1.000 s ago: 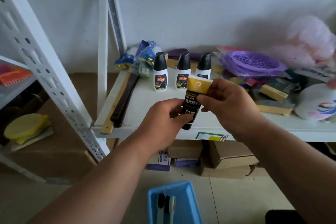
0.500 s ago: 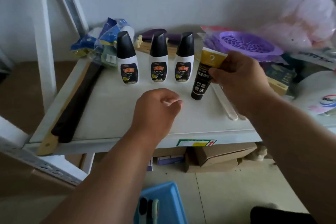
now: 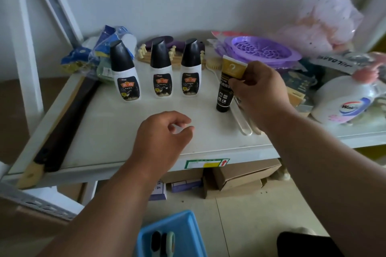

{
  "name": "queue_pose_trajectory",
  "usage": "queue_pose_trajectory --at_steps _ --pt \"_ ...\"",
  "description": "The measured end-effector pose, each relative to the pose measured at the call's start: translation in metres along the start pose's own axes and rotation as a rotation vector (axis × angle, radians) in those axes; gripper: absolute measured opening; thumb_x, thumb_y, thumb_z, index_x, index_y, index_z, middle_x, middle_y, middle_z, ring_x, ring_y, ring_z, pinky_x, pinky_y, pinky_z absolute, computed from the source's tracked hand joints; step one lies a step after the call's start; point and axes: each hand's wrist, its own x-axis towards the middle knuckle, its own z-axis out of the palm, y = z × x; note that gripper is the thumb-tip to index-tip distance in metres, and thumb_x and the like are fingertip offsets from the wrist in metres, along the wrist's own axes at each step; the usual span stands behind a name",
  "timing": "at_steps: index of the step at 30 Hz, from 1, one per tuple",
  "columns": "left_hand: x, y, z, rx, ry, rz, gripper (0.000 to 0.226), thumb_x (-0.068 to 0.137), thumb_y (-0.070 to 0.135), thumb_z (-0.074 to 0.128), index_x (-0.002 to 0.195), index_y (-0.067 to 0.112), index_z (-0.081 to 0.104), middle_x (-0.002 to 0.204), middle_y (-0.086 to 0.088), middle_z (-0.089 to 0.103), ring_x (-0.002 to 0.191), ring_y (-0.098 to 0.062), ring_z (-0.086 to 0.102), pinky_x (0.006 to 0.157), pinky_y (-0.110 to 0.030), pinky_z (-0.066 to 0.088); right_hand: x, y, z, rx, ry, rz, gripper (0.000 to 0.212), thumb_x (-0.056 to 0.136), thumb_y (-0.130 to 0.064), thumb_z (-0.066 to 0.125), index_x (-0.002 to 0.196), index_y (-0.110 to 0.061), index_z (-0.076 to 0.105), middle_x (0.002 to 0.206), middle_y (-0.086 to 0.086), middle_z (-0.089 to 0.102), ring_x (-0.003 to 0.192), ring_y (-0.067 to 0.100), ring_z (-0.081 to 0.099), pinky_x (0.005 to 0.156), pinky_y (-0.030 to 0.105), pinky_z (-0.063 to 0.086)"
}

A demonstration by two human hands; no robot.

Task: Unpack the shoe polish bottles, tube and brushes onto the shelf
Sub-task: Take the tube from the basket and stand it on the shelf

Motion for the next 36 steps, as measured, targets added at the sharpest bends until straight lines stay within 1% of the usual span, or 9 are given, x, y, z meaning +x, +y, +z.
queue_pose_trajectory --at_steps 4,8,12,16,20,25,28,33,36 --pt "-0.002 0.001 0.001 0.037 0.007 0.039 0.016 0.089 0.05 0.079 0.099 0.039 0.081 0.084 0.034 0.068 0.086 0.01 0.06 0.064 -0.011 0.042 -0.001 0.005 0.0 -0.026 -0.012 0.013 0.02 0.086 -0.029 0.077 0.105 -0.029 0.07 0.09 -0.011 0.074 0.081 0.01 0.07 0.067 0.029 0.058" --pt "-0.001 0.0 -0.001 0.007 -0.009 0.038 0.016 0.09 0.05 0.078 0.1 0.037 0.081 0.081 0.045 0.062 0.076 0.004 0.06 0.064 -0.021 0.044 -0.001 0.008 0.001 -0.038 0.003 0.003 0.022 0.085 -0.029 0.078 0.106 -0.029 0.071 0.088 -0.014 0.073 0.077 0.001 0.067 0.058 0.017 0.046" --pt "-0.002 0.0 0.001 0.011 0.0 0.061 0.014 0.09 0.048 0.08 0.097 0.036 0.082 0.082 0.043 0.064 0.08 0.004 0.06 0.065 -0.019 0.043 -0.001 0.009 -0.001 -0.056 0.003 -0.006 0.019 0.085 -0.03 0.079 0.101 -0.029 0.07 0.086 -0.013 0.072 0.076 0.001 0.065 0.057 0.017 0.044" --pt "-0.001 0.0 0.0 -0.007 -0.008 0.055 0.015 0.091 0.048 0.079 0.097 0.036 0.082 0.078 0.043 0.061 0.073 0.006 0.058 0.063 -0.021 0.043 -0.001 0.01 -0.001 -0.05 -0.002 -0.012 0.021 0.085 -0.03 0.079 0.105 -0.03 0.07 0.088 -0.015 0.073 0.078 0.0 0.066 0.06 0.018 0.048" --pt "-0.002 0.003 -0.003 -0.036 -0.017 0.033 0.012 0.091 0.045 0.078 0.095 0.034 0.082 0.07 0.036 0.062 0.066 -0.002 0.057 0.062 -0.022 0.043 -0.003 0.011 0.0 -0.043 -0.015 -0.016 0.028 0.086 -0.029 0.078 0.113 -0.03 0.072 0.09 -0.015 0.074 0.08 0.002 0.068 0.066 0.021 0.053" --pt "-0.016 0.01 -0.018 -0.081 0.004 0.013 0.01 0.091 0.043 0.079 0.09 0.034 0.082 0.078 0.024 0.072 0.071 0.001 0.065 0.056 -0.008 0.045 -0.011 0.01 -0.004 -0.025 -0.01 -0.01 0.026 0.086 -0.026 0.075 0.11 -0.035 0.073 0.087 -0.017 0.074 0.08 0.003 0.069 0.067 0.022 0.053" --pt "-0.029 0.011 -0.034 -0.132 -0.017 -0.02 0.008 0.091 0.042 0.08 0.088 0.035 0.083 0.078 0.019 0.076 0.072 0.001 0.069 0.058 -0.006 0.046 -0.022 0.007 -0.011 -0.037 -0.019 0.015 0.036 0.086 -0.027 0.074 0.122 -0.034 0.069 0.094 -0.015 0.073 0.083 0.004 0.068 0.072 0.026 0.056" --pt "-0.057 0.005 -0.07 -0.112 -0.042 -0.017 0.008 0.088 0.048 0.078 0.095 0.047 0.08 0.085 0.021 0.079 0.081 0.001 0.073 0.061 -0.004 0.047 -0.058 -0.003 -0.021 -0.061 0.011 0.026 0.04 0.085 -0.029 0.073 0.123 -0.035 0.063 0.095 -0.014 0.07 0.08 0.006 0.067 0.06 0.02 0.051" --pt "-0.079 -0.002 -0.091 -0.073 -0.077 -0.055 0.007 0.089 0.047 0.079 0.095 0.05 0.079 0.086 0.024 0.079 0.082 0.004 0.073 0.062 -0.004 0.047 -0.094 -0.018 -0.02 -0.062 0.007 -0.032 0.027 0.086 -0.023 0.067 0.11 -0.035 0.065 0.088 -0.014 0.068 0.074 0.003 0.064 0.054 0.011 0.046"
